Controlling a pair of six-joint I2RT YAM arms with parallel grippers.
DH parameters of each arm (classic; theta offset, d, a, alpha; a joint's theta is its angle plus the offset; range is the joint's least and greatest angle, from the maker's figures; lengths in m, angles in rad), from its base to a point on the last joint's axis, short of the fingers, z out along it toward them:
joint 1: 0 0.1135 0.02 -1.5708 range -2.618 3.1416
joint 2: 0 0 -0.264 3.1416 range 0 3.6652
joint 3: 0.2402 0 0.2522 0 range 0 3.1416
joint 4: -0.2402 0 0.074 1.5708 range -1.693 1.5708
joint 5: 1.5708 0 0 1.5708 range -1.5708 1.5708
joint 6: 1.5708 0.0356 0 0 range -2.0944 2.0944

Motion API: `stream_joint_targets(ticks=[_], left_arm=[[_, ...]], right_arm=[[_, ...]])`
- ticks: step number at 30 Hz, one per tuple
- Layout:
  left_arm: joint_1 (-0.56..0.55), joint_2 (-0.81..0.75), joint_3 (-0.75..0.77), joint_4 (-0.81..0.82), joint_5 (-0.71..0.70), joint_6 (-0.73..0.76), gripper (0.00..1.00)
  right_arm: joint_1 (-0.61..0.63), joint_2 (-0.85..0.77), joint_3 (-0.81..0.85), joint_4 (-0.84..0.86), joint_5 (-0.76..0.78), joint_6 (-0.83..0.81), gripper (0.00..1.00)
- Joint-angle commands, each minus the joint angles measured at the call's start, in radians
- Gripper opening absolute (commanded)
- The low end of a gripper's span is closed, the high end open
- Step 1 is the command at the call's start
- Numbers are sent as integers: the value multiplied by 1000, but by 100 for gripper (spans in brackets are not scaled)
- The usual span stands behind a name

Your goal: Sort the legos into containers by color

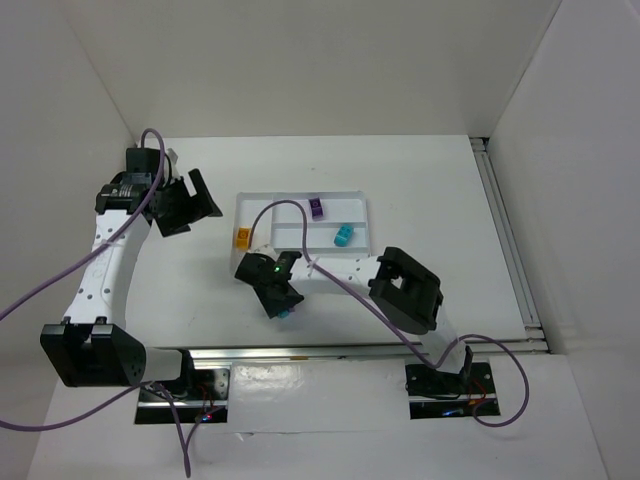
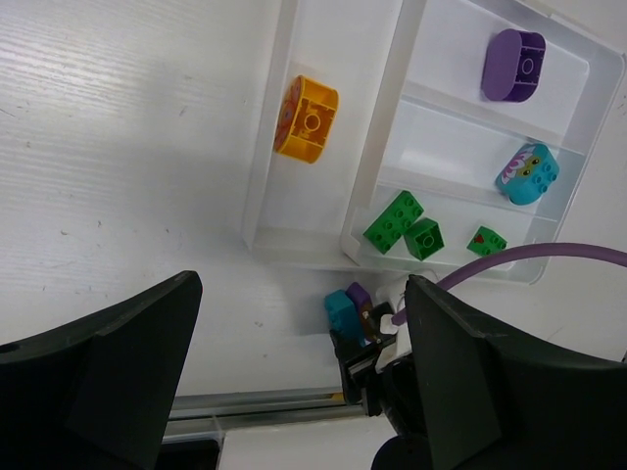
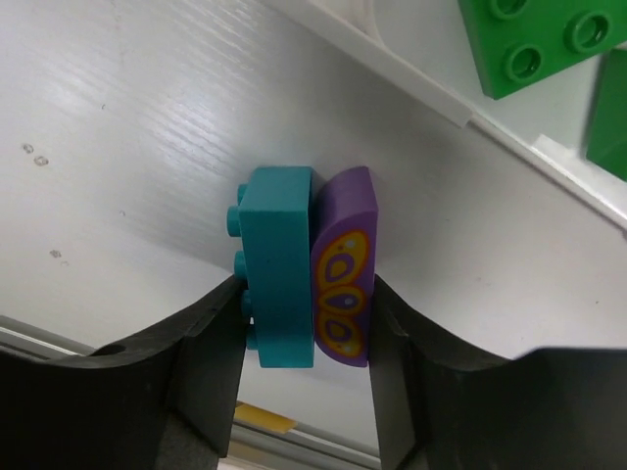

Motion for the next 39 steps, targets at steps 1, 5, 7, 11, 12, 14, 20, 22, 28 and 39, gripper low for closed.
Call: stream_joint_targets(ticks=[1, 5, 7, 11, 12, 14, 20, 22, 28, 39], left_arm=[[-2, -33, -9, 21, 3, 33, 95], [-2, -24, -19, 1, 78, 57, 97], [-2, 4, -19, -8, 174, 91, 98], [-2, 4, -75, 56, 498, 117, 100], [-14, -14, -127, 97, 579, 117, 100], [-31, -44, -169, 208, 727, 82, 100], [-154, -55, -190, 329, 813, 22, 100], [-189, -64, -190, 343, 813, 22, 100], [-244, -64, -181, 352, 824, 36, 100], [-313, -33, -201, 232, 695, 99, 97]], right_arm=[[8, -72, -32, 74, -2, -50, 47], [8, -216, -74, 104, 24, -139, 41], [8, -299, -137, 142, 50, -191, 41], [-2, -491, -220, 182, 27, -251, 41], [-14, -547, -232, 196, 27, -262, 41], [-43, -591, -258, 205, -33, -262, 41], [-86, -664, -278, 236, -97, -240, 41], [-86, -655, -278, 246, -98, -240, 41], [-95, -634, -267, 236, -98, -240, 41], [-158, -654, -278, 245, -166, -240, 41]])
